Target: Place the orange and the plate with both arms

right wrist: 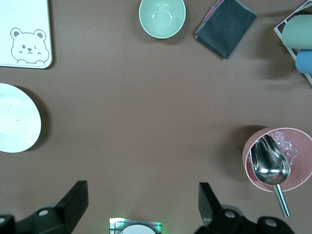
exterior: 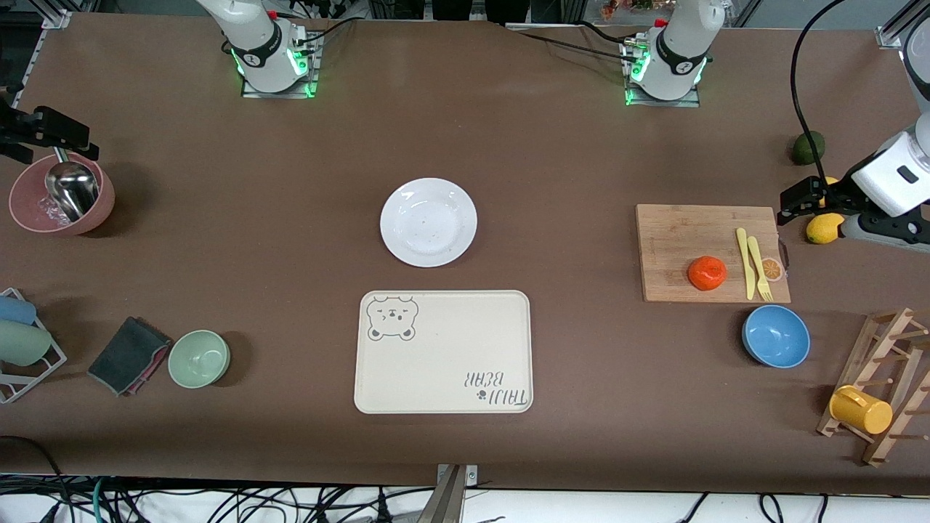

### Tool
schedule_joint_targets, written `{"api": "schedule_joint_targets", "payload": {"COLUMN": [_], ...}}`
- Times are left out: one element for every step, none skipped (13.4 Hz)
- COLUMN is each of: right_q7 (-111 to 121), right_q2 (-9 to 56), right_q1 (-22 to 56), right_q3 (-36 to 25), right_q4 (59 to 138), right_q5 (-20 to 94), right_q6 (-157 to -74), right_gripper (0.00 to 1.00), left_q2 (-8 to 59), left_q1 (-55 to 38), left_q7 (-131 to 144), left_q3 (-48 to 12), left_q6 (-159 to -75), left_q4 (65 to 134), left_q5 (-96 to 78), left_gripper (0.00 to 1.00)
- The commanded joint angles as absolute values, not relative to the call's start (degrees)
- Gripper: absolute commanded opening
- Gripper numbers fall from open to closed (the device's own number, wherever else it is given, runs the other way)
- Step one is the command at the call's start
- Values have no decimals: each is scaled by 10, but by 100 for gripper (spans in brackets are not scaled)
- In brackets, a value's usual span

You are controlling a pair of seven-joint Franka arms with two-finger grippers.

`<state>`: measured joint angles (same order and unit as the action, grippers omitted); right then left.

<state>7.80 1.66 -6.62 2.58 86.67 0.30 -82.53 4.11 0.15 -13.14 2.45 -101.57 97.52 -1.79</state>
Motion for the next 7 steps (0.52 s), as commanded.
{"api": "schedule_joint_targets", "payload": {"right_q7": [80, 80, 80, 81, 81, 81, 81], "right_q2": [21, 21, 21, 21, 21, 21, 21], "right_q1": [-67, -67, -67, -67, -67, -68, -67], "right_q3": [28, 28, 28, 28, 28, 28, 28], "right_q4": [855, 855, 855, 855, 855, 855, 855], "right_q5": [3, 3, 3, 3, 3, 4, 4], "right_q6": [-821, -821, -821, -820, -820, -820, -820], "right_gripper": [100, 100, 100, 100, 100, 100, 100], "left_q2": [48, 48, 48, 47, 47, 47, 48], "left_q1": [6, 6, 6, 6, 6, 6, 7], "left_q7": [-136, -135, -135, -136, -133, -134, -135], "left_q3": [25, 25, 25, 25, 25, 25, 26], "left_q6": [-1007, -1007, -1007, -1007, -1007, -1007, -1007], "left_q4": [968, 968, 968, 968, 968, 968, 955], "left_q5": [-21, -21, -21, -21, -21, -20, -20], "left_gripper": [100, 100, 100, 100, 100, 100, 100]}}
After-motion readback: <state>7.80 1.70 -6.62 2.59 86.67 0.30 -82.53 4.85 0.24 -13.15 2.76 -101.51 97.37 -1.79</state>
